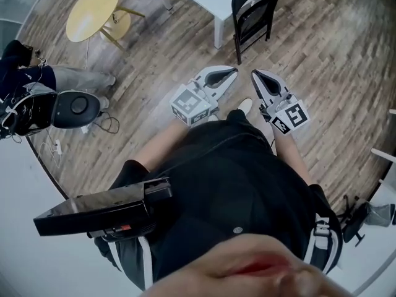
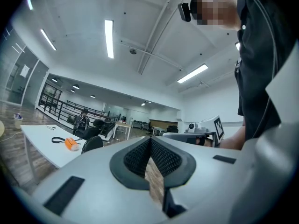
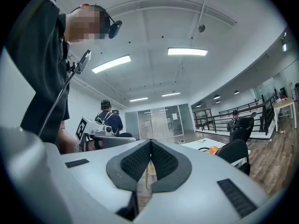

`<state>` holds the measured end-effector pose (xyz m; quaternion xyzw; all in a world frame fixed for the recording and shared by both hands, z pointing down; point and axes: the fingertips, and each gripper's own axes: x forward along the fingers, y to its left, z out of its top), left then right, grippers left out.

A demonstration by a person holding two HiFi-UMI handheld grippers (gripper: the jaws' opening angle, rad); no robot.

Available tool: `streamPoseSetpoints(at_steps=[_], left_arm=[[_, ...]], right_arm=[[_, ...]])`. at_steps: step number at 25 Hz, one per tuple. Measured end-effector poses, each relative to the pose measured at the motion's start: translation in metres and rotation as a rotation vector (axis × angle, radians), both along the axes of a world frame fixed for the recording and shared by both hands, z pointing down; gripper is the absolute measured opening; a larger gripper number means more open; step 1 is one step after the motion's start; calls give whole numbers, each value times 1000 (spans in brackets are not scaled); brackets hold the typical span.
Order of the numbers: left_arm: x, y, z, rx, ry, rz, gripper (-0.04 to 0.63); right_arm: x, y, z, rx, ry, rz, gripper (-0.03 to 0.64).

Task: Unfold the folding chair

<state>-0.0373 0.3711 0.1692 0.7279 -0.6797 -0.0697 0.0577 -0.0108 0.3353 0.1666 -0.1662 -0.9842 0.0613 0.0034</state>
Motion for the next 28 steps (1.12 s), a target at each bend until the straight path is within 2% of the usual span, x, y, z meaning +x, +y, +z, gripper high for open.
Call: streamPoseSetpoints(at_steps=[10, 15, 21, 28], left_arm=[[-41, -73, -10, -18, -15, -47, 5], [-46, -122, -10, -49, -40, -30, 5], [-50, -172, -12, -67, -50, -48, 5], [-45, -217, -4, -89, -64, -48, 5]], right_arm=[[-34, -72, -6, 10, -14, -38, 8], [-47, -118, -12, 17, -38, -49, 8], [-52, -164, -13, 16, -57, -76, 8], [-61, -207, -15, 20, -80, -108, 8]])
